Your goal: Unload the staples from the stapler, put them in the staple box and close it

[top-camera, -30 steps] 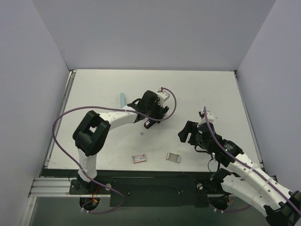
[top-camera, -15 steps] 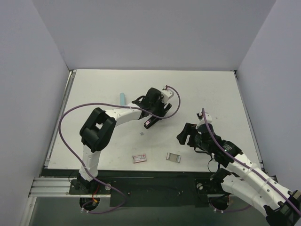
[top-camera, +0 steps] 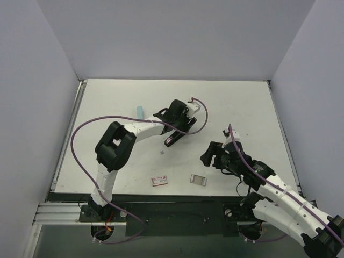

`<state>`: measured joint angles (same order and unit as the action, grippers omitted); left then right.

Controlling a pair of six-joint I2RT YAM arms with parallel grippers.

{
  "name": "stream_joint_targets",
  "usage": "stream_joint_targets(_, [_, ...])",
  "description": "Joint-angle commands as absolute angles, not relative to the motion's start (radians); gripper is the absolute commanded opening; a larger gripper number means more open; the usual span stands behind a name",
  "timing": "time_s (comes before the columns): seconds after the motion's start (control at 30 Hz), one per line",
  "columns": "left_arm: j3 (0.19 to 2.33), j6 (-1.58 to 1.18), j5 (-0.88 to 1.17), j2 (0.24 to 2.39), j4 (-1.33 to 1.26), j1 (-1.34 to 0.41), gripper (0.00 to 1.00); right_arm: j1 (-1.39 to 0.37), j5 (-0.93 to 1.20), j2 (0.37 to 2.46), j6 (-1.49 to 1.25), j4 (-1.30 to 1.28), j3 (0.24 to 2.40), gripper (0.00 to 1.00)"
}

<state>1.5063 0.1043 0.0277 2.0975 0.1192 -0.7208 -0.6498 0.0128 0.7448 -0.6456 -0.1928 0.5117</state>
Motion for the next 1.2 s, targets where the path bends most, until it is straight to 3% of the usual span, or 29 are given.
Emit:
stream_joint_targets(0.0, [1.566,0.123,0.025,2.112,0.132,-0.727,0.7,-0.66,0.031,0.753,-0.64,-0.163,0.499,0.66])
stream_joint_targets(0.23, [1.588,0.129,0.018,2.132,0.149,-0.727,0.66,-0.658,0.032,0.747,-0.647,-0.155,0.483,0.66])
stream_joint_targets(0.37, [1.588,0.126,0.025,2.129,0.144,-0.727,0.57,-0.658,0.032,0.742,-0.647,-0.152,0.477,0.65])
stream_joint_targets(0.63, [1.583,0.133,-0.021,2.118,0.149,-0.738,0.24,-0.658,0.035,0.753,-0.652,-0.138,0.463,0.64])
stream_joint_targets(0.67, [1.58,0.136,-0.043,2.108,0.146,-0.741,0.04,-0.66,0.035,0.753,-0.65,-0.138,0.463,0.64])
stream_joint_targets(0.7, [1.574,0.138,-0.052,2.103,0.143,-0.749,0.0,-0.658,0.032,0.749,-0.649,-0.14,0.466,0.64])
stream_joint_targets(1.17, [1.457,0.071,0.0,1.833,0.17,-0.821,0.0,-0.657,0.003,0.678,-0.557,-0.213,0.541,0.56])
